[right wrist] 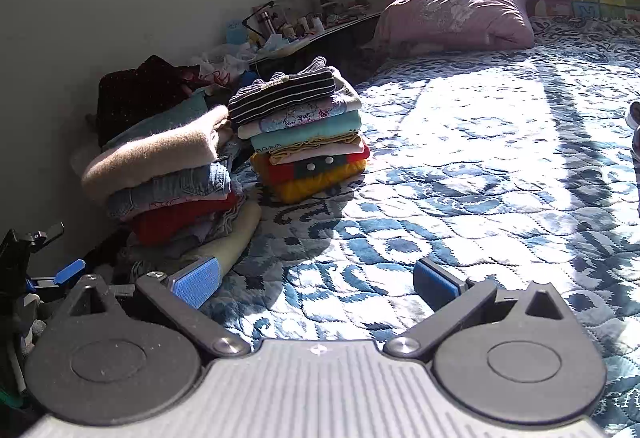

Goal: Fold clothes

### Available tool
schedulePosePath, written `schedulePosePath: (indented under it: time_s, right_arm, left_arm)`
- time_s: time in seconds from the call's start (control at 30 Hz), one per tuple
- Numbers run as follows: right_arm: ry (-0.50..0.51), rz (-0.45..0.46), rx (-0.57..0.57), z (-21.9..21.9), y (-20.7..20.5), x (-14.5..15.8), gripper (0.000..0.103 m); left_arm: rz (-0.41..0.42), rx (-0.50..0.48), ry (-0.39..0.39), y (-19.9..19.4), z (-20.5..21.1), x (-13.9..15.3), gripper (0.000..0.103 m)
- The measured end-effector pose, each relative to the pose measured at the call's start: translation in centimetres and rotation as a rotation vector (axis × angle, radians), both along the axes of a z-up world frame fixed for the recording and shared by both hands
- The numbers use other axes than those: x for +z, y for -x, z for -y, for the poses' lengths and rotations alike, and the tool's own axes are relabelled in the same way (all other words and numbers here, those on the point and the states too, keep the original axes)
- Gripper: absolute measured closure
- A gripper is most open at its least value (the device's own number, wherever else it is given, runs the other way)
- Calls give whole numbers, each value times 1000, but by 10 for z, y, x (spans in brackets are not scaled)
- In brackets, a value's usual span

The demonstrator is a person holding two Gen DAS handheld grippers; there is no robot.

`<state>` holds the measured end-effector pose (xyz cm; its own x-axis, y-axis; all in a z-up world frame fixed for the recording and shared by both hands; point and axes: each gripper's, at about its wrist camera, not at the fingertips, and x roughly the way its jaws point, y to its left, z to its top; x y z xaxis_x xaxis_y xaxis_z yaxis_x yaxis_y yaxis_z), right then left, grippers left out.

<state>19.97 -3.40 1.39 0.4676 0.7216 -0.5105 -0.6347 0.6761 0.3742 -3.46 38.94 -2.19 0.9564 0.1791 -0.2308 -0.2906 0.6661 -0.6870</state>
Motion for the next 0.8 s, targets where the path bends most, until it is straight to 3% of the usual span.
schedulePosePath:
  time_s: [0.2, 0.37, 0.53, 0.7, 0.8]
  right_arm:
    - [60, -30, -196, 79, 63, -35, 1]
    - [80, -41, -360, 119, 100, -46, 0]
    - [170, -36, -509, 146, 127, -44, 0]
    - [233, -12, -576, 160, 149, -36, 0]
    - [254, -6, -606, 165, 157, -31, 0]
  left_arm:
    - [-284, -283, 5, -51, 100, -42, 1]
    - [-440, -476, -161, -87, 195, -50, 1]
    - [-448, -628, -374, -91, 287, -31, 1]
    - [-403, -632, -560, -78, 355, -3, 1]
    - [-394, -605, -603, -72, 378, 7, 1]
